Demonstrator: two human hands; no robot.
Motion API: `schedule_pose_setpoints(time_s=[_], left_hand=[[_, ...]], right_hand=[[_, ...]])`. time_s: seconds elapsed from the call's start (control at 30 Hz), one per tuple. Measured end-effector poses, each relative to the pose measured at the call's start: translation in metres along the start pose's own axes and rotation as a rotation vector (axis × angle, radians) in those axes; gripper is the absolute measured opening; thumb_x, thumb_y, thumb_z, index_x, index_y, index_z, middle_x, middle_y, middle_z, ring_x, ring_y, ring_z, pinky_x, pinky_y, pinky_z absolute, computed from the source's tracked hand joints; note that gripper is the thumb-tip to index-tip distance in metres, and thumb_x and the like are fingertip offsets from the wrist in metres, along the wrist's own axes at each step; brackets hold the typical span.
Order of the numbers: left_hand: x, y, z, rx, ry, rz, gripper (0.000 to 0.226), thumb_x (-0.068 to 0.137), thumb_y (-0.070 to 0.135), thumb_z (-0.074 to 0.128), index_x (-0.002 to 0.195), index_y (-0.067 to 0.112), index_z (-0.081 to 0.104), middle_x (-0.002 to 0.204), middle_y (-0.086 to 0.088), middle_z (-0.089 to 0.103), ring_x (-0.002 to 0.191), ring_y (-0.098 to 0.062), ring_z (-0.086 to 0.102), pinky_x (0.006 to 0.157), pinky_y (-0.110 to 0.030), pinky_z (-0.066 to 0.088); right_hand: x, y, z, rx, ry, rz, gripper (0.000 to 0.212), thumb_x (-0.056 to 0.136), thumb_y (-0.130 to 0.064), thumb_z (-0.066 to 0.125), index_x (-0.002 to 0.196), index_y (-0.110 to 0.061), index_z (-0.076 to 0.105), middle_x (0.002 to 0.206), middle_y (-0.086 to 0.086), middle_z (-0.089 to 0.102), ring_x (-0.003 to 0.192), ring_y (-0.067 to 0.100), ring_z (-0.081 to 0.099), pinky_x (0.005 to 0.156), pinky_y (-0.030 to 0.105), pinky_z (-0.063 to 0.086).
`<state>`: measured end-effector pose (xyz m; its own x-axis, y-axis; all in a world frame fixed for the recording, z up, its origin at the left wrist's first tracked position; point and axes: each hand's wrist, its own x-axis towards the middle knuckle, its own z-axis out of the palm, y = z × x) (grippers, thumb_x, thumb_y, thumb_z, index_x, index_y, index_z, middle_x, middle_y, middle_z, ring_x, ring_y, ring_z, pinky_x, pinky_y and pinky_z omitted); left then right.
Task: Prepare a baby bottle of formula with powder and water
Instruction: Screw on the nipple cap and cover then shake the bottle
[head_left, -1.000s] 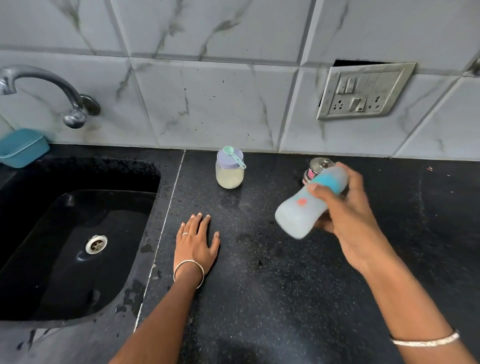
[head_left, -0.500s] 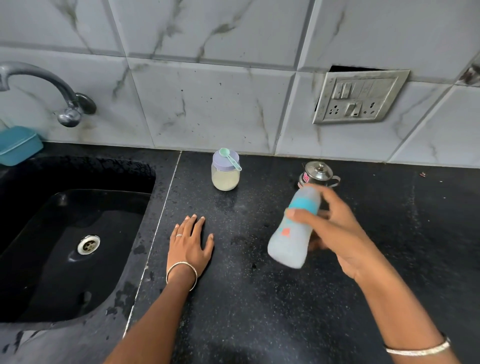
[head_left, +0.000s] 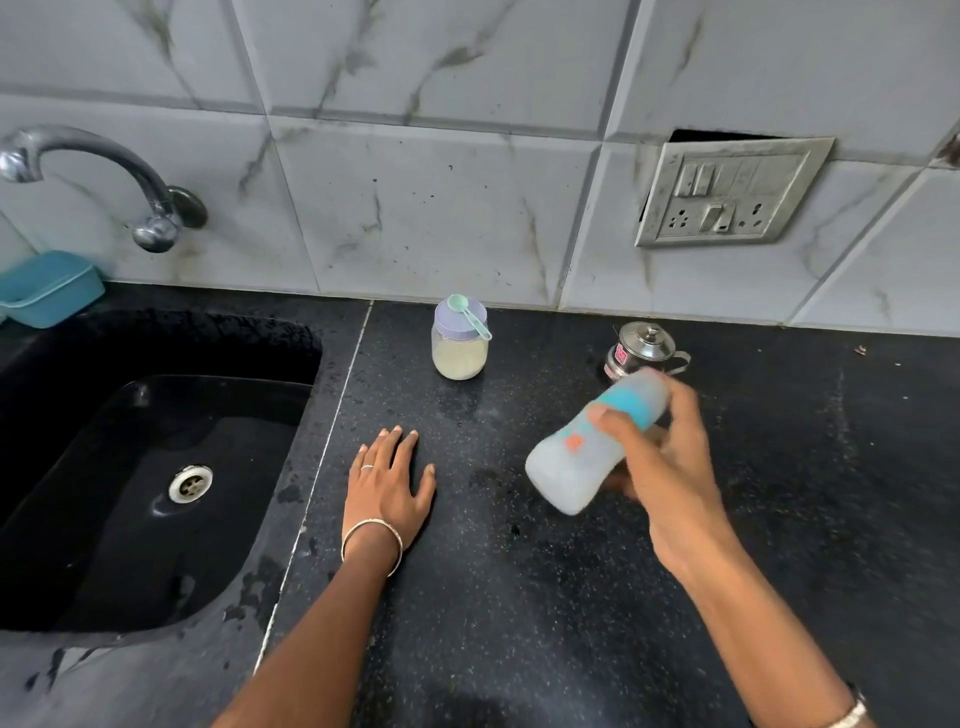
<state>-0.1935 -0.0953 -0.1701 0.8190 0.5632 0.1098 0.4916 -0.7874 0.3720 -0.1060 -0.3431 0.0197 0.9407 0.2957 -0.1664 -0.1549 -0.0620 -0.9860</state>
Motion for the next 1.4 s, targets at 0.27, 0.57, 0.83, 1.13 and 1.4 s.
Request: schedule_pose_setpoints(time_s=[0.27, 0.57, 0.83, 1.13, 1.4], left_hand=[[0.0, -0.001, 0.002, 0.0, 0.036, 0.012, 0.068, 0.094, 0.057, 0.028, 0.146, 0.019, 0.049, 0.155, -0.005, 0.045, 0.148, -0.024, 0.033, 0.124, -0.043, 0.021], [0.0, -0.001, 0.002, 0.015, 0.016, 0.004, 0.056, 0.1, 0.049, 0.044, 0.147, 0.019, 0.047, 0.156, -0.005, 0.043, 0.149, -0.024, 0.032, 0.125, -0.042, 0.019], [0.0, -0.002, 0.003, 0.018, 0.017, 0.008, 0.056, 0.1, 0.048, 0.045, 0.148, 0.02, 0.046, 0.157, -0.005, 0.042, 0.149, -0.024, 0.031, 0.125, -0.042, 0.019], [0.001, -0.001, 0.002, 0.016, 0.014, 0.008, 0.057, 0.1, 0.049, 0.045, 0.149, 0.02, 0.045, 0.157, -0.004, 0.041, 0.15, -0.024, 0.03, 0.125, -0.042, 0.019], [0.001, -0.002, 0.003, 0.017, 0.042, 0.013, 0.069, 0.093, 0.057, 0.027, 0.145, 0.019, 0.05, 0.153, -0.006, 0.046, 0.147, -0.026, 0.036, 0.123, -0.044, 0.023]], right_hand=[[-0.002, 0.001, 0.001, 0.171, 0.095, -0.037, 0.06, 0.087, -0.02, 0.08, 0.134, -0.04, 0.048, 0.12, 0.001, 0.068, 0.106, 0.018, 0.072, 0.074, 0.041, 0.066], [-0.004, 0.005, -0.006, 0.159, -0.007, -0.006, 0.064, 0.083, -0.02, 0.081, 0.136, -0.04, 0.051, 0.116, 0.003, 0.071, 0.105, 0.021, 0.074, 0.072, 0.037, 0.064], [-0.004, 0.001, -0.003, 0.192, -0.063, -0.021, 0.07, 0.077, -0.022, 0.083, 0.136, -0.041, 0.052, 0.123, 0.006, 0.07, 0.104, 0.017, 0.075, 0.072, 0.037, 0.064], [-0.003, 0.001, -0.003, 0.216, -0.062, -0.029, 0.073, 0.071, -0.028, 0.083, 0.136, -0.041, 0.053, 0.118, 0.003, 0.073, 0.104, 0.018, 0.076, 0.068, 0.033, 0.062], [-0.006, -0.005, -0.005, 0.091, -0.168, 0.012, 0.077, 0.068, -0.029, 0.086, 0.137, -0.043, 0.054, 0.123, 0.01, 0.07, 0.103, 0.021, 0.076, 0.069, 0.038, 0.064]])
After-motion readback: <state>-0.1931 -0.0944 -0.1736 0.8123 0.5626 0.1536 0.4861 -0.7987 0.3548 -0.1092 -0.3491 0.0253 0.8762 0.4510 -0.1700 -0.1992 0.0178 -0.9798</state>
